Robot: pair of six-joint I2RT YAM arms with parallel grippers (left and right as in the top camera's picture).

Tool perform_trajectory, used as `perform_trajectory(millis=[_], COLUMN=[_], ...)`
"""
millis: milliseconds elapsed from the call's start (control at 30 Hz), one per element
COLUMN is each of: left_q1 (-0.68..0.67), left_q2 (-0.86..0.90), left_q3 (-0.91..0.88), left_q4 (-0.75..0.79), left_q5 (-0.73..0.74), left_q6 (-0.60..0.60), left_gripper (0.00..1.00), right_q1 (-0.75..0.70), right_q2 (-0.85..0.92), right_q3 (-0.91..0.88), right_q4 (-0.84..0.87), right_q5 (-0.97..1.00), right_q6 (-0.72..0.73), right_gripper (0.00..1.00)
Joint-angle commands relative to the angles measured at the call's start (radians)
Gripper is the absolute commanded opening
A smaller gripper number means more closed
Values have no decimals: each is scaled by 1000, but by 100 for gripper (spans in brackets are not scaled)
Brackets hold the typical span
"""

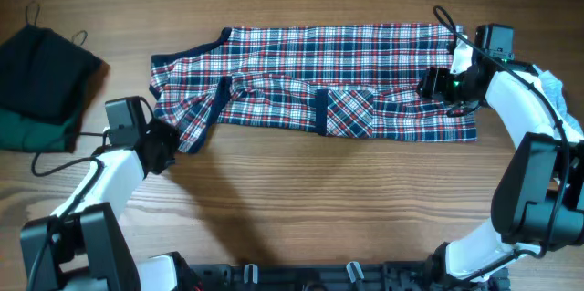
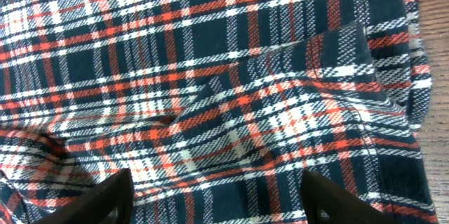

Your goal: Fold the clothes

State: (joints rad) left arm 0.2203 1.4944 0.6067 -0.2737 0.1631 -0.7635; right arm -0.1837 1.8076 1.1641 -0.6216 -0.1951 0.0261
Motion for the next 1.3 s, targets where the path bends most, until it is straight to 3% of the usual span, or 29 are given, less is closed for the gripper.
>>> perform_trajectory(millis=[0, 67, 167, 433, 633, 667, 700, 900, 1033, 1133, 1267], left_q1=[5, 5, 4, 4, 5, 4, 5, 4, 4, 5, 4], left_q2=[-79, -124, -139, -119, -64, -64, -64, -64, -64, -61, -35], left_q3=[24, 69, 130, 136, 136, 136, 136, 136, 136, 136, 136], left_q4=[-57, -93, -116, -28, 67, 72, 80, 116, 167, 178, 216], left_q5=[11, 8, 4, -60, 13, 32, 67, 94, 45, -37, -53], left_q6=[27, 34, 134, 184, 164, 117, 21, -287, -319, -455, -544], left_gripper=[4, 4, 5, 14, 8, 4, 4, 4, 4, 4, 4], right_q1=[10, 10, 10, 10, 10, 10, 10, 10, 10, 10, 10], right_q2=[-23, -23, -23, -23, -23, -23, -23, -19, -14, -14, -14], right_q3=[6, 6, 6, 6, 6, 6, 5, 5, 5, 5, 5], right_q4=[0, 0, 0, 0, -1, -1, -2, -9, -8, -8, -8], right_q5=[-16, -16, -16, -16, -16, -16, -16, -16, -17, -16, -16], right_q6=[0, 0, 0, 1, 0, 0, 0, 0, 0, 0, -1], right_gripper=[77, 77, 77, 77, 77, 77, 77, 77, 76, 77, 76])
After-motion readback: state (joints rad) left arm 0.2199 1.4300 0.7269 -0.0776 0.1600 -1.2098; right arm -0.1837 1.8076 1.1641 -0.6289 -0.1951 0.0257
